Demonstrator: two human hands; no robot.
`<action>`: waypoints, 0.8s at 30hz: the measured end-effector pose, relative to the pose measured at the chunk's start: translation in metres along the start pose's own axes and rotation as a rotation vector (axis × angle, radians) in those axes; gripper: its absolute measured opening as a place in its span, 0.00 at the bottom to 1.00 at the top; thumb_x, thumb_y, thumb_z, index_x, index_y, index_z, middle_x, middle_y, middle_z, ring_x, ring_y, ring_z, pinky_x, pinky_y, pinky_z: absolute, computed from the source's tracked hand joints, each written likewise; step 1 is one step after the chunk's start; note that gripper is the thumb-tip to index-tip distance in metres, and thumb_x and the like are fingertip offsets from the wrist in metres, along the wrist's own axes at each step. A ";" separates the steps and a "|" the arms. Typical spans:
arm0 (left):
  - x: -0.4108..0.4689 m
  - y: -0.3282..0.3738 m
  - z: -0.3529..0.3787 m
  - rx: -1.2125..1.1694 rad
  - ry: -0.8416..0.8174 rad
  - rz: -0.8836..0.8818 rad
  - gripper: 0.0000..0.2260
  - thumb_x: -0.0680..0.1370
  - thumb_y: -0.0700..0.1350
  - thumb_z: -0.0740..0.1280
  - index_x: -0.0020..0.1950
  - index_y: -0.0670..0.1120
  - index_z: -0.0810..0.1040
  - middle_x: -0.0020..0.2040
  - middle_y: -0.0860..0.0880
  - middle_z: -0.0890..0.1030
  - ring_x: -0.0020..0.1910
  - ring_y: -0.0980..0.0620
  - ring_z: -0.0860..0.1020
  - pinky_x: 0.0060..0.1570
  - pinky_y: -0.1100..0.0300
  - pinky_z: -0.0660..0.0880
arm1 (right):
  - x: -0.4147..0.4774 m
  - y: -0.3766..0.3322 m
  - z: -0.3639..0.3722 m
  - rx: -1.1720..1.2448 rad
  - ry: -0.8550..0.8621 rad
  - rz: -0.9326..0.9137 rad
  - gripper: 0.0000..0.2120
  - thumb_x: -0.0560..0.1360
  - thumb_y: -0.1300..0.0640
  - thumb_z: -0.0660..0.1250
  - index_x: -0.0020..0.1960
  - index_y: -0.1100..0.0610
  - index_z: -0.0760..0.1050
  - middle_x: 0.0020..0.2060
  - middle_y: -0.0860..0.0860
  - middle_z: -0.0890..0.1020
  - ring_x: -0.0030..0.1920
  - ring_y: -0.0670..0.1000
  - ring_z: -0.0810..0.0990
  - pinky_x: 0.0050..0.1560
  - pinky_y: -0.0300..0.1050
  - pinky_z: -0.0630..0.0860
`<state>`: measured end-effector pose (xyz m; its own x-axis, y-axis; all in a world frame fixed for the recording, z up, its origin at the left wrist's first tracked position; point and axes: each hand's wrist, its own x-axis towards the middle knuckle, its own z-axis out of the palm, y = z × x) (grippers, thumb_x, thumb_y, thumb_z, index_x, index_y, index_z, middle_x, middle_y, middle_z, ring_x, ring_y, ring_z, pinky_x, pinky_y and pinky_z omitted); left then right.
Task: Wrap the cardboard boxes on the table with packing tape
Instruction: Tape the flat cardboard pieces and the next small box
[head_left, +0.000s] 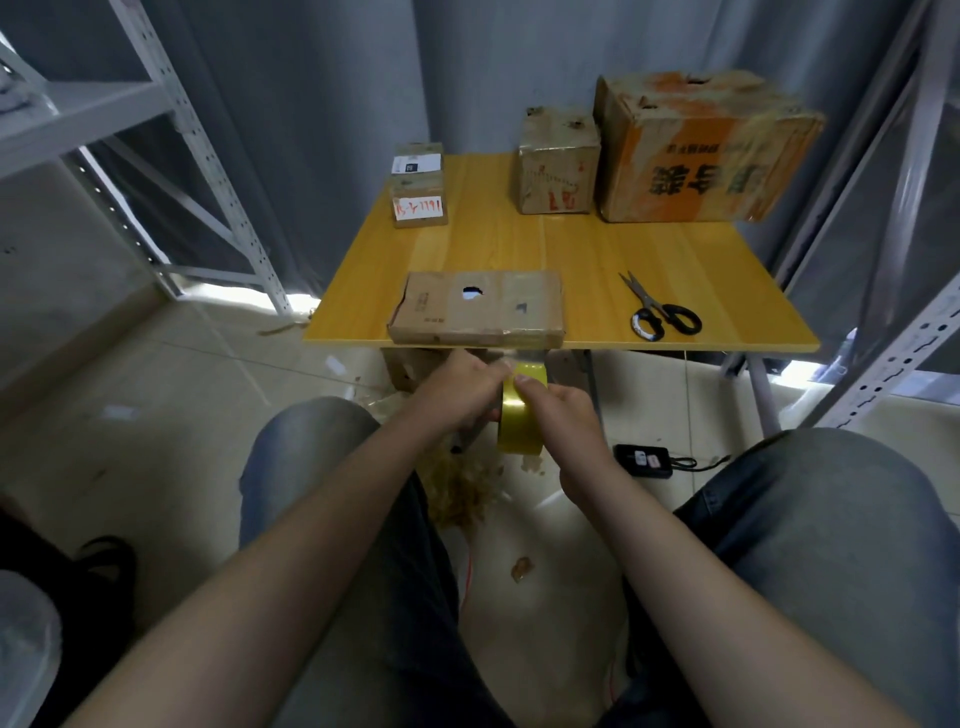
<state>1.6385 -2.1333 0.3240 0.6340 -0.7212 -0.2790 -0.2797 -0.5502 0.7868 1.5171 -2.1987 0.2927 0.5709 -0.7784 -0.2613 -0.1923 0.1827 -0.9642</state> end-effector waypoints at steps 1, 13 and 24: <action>0.000 -0.003 0.007 -0.107 -0.054 -0.069 0.16 0.84 0.58 0.63 0.54 0.46 0.79 0.51 0.44 0.84 0.50 0.43 0.84 0.47 0.50 0.79 | 0.003 -0.001 -0.001 -0.035 0.007 0.017 0.16 0.81 0.44 0.67 0.45 0.56 0.82 0.38 0.47 0.83 0.41 0.46 0.80 0.40 0.44 0.74; 0.011 0.005 0.027 -0.469 0.042 -0.175 0.15 0.81 0.51 0.72 0.66 0.52 0.78 0.58 0.50 0.79 0.53 0.46 0.80 0.46 0.51 0.80 | 0.058 -0.084 -0.094 -1.094 0.421 -0.192 0.13 0.80 0.48 0.64 0.44 0.57 0.77 0.42 0.55 0.80 0.43 0.60 0.78 0.41 0.48 0.72; 0.017 0.009 0.017 -0.441 0.025 -0.191 0.07 0.78 0.50 0.76 0.54 0.54 0.82 0.58 0.48 0.81 0.56 0.44 0.80 0.56 0.47 0.80 | 0.087 -0.099 -0.121 -1.068 0.366 -0.006 0.12 0.78 0.51 0.71 0.43 0.57 0.73 0.45 0.57 0.79 0.46 0.60 0.79 0.41 0.49 0.72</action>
<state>1.6349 -2.1575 0.3171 0.6632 -0.6113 -0.4318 0.1720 -0.4371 0.8828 1.4891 -2.3567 0.3710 0.3398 -0.9387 -0.0583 -0.8744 -0.2925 -0.3872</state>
